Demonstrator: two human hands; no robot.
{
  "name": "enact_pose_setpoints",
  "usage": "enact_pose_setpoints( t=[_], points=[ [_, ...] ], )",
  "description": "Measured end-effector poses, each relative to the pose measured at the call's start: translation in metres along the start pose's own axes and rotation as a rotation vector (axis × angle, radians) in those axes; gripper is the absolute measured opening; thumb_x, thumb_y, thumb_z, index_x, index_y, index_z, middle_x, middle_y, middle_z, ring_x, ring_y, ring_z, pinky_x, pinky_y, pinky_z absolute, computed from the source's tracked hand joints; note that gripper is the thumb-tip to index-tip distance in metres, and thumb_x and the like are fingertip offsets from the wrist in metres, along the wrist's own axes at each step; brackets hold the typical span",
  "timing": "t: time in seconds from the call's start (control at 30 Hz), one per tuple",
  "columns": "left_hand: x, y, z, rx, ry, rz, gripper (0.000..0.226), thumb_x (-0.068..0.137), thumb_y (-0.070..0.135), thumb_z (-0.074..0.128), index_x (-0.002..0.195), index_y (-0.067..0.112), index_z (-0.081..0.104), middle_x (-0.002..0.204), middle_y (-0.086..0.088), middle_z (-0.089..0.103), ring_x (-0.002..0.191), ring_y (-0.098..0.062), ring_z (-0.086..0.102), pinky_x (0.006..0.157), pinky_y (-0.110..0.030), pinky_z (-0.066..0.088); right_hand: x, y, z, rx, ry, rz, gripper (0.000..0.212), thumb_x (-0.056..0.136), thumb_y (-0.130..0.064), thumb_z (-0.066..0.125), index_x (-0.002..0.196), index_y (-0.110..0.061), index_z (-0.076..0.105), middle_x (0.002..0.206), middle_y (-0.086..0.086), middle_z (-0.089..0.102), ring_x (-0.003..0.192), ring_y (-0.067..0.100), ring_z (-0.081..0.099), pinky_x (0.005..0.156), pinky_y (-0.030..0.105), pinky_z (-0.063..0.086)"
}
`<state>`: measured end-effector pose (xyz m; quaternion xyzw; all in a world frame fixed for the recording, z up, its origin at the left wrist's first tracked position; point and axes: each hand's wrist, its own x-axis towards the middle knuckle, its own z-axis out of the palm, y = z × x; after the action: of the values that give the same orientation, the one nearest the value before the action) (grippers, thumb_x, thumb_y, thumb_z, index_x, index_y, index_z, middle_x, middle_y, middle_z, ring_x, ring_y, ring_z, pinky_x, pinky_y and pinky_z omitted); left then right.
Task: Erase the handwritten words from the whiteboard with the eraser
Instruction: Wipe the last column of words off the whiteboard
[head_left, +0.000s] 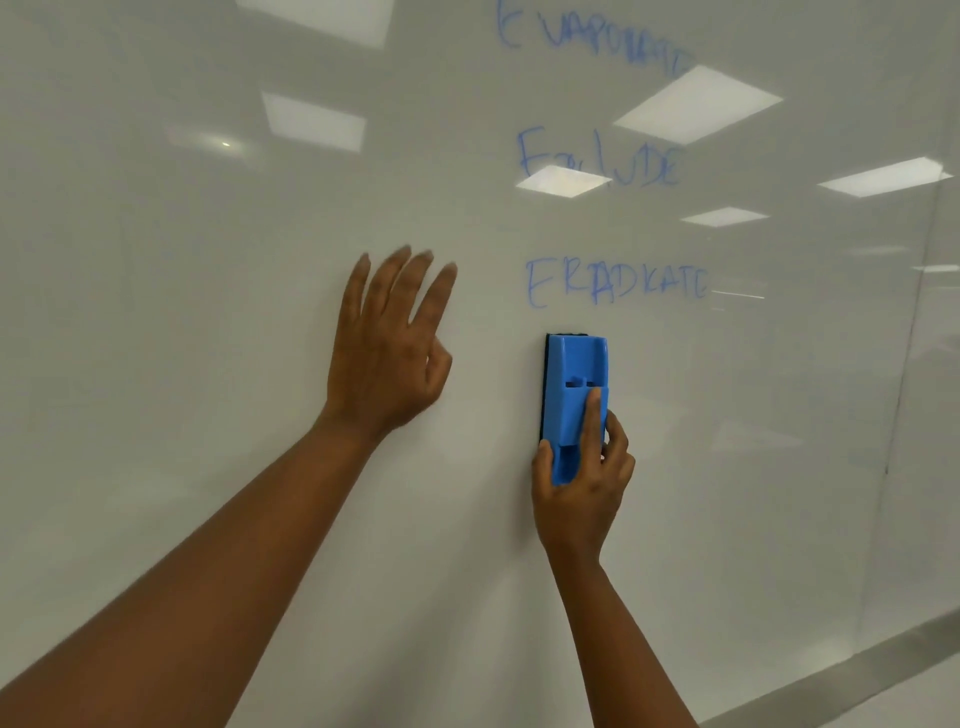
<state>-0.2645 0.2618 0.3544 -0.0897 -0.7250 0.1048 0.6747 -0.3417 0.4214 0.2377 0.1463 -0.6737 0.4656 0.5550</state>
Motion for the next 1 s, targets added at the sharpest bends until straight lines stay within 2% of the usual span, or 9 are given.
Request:
enact_pose_setpoints(
  t=[0.17,0.4,0.5,0.6,0.7,0.83,1.0],
  points=[
    [0.045,-0.013,0.003,0.028,-0.012,0.005,0.06,0.077,0.007,0.048,0.137,0.0,0.042,0.141,-0.022,0.042,0.135,-0.039,0.033,0.113,-0.054,0.017,0.0,0.002,0.0,0.002,0.002,-0.004,0.078,0.079,-0.013,0.07,0.141,-0.023,0.024,0.132,0.013,0.043,0.103,0.011,0.033,0.077,0.026,0.041],
    [0.049,-0.017,0.016,0.105,-0.119,0.064,0.064,0.084,0.01,0.044,0.145,0.002,0.028,0.152,-0.019,0.024,0.142,-0.033,0.019,0.115,-0.051,0.006,0.001,0.004,0.0,0.009,0.019,-0.031,0.081,0.076,-0.011,0.073,0.14,-0.023,0.025,0.128,0.013,0.046,0.103,0.016,0.04,0.076,0.026,0.042],
    [0.049,-0.017,0.018,0.117,-0.124,0.048,0.065,0.086,0.012,0.044,0.146,0.002,0.024,0.154,-0.017,0.019,0.143,-0.031,0.015,0.116,-0.052,0.006,0.005,0.001,-0.003,0.038,0.035,-0.038,0.08,0.073,-0.01,0.075,0.139,-0.02,0.031,0.125,0.014,0.049,0.105,0.013,0.04,0.078,0.017,0.037],
    [0.048,-0.018,0.019,0.128,-0.155,0.04,0.064,0.089,0.016,0.038,0.148,0.004,0.018,0.156,-0.015,0.014,0.144,-0.029,0.01,0.116,-0.051,0.004,0.012,-0.008,-0.003,0.074,0.05,-0.085,0.072,0.073,-0.012,0.075,0.135,-0.013,0.04,0.125,0.013,0.051,0.104,0.018,0.046,0.081,0.011,0.031],
    [0.048,-0.019,0.019,0.14,-0.168,0.037,0.064,0.09,0.019,0.035,0.149,0.005,0.014,0.157,-0.014,0.01,0.145,-0.027,0.007,0.117,-0.05,0.001,0.018,-0.024,0.001,0.093,0.031,-0.156,0.069,0.073,-0.02,0.069,0.133,-0.018,0.035,0.125,0.013,0.052,0.102,0.016,0.045,0.081,0.01,0.033],
    [0.047,-0.019,0.02,0.137,-0.164,0.037,0.064,0.09,0.021,0.036,0.149,0.006,0.015,0.157,-0.014,0.011,0.145,-0.027,0.008,0.116,-0.049,0.001,0.021,-0.038,0.011,0.054,-0.006,-0.253,0.071,0.071,-0.02,0.069,0.133,-0.02,0.034,0.127,0.015,0.052,0.101,0.016,0.046,0.081,0.013,0.036],
    [0.047,-0.02,0.021,0.147,-0.167,0.037,0.064,0.092,0.024,0.035,0.149,0.007,0.013,0.157,-0.014,0.01,0.145,-0.027,0.007,0.116,-0.049,0.001,0.037,-0.042,0.017,0.042,0.027,-0.323,0.071,0.072,-0.018,0.068,0.135,-0.017,0.034,0.129,0.019,0.047,0.108,0.018,0.041,0.084,0.022,0.042]
  ],
)
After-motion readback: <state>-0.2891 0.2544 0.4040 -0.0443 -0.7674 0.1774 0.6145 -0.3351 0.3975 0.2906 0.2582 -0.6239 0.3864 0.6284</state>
